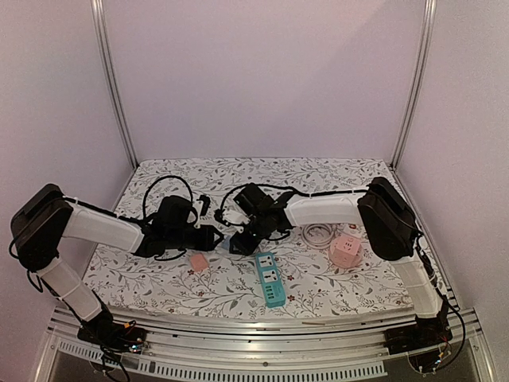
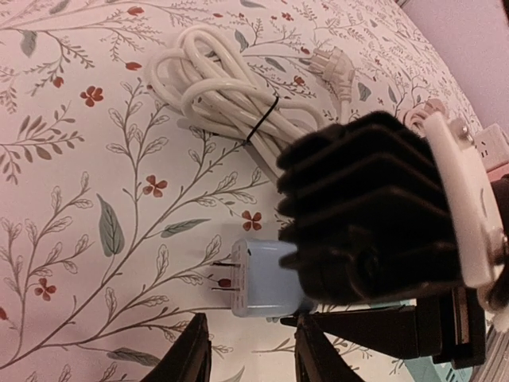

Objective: Insert the plug

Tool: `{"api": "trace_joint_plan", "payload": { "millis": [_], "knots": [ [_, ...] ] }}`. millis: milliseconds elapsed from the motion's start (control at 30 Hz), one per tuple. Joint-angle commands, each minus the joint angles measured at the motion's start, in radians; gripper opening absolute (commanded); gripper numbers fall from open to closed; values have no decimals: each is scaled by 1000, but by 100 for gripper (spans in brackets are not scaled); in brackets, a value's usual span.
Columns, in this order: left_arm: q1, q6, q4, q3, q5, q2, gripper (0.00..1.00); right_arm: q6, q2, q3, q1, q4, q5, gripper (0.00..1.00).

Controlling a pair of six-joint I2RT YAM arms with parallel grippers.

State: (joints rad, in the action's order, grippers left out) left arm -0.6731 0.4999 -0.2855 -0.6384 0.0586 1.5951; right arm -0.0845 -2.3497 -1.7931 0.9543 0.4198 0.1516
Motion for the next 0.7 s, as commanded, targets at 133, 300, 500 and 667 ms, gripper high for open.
{"api": "trace_joint_plan", "payload": {
  "millis": [133, 300, 500, 667],
  "knots": [
    [12, -14, 11, 28, -19, -29, 37, 25, -25, 44, -4, -44, -6, 27],
    [13, -14, 24, 46, -39, -75, 38, 28, 21, 67, -3, -63, 7, 23],
    [13, -13, 43, 86, -69, -169, 44, 17, 81, 102, 6, -69, -9, 17],
    [13, -17, 43, 111, -103, -234, 57, -5, 194, 184, 13, -97, -35, 15]
  ]
}}
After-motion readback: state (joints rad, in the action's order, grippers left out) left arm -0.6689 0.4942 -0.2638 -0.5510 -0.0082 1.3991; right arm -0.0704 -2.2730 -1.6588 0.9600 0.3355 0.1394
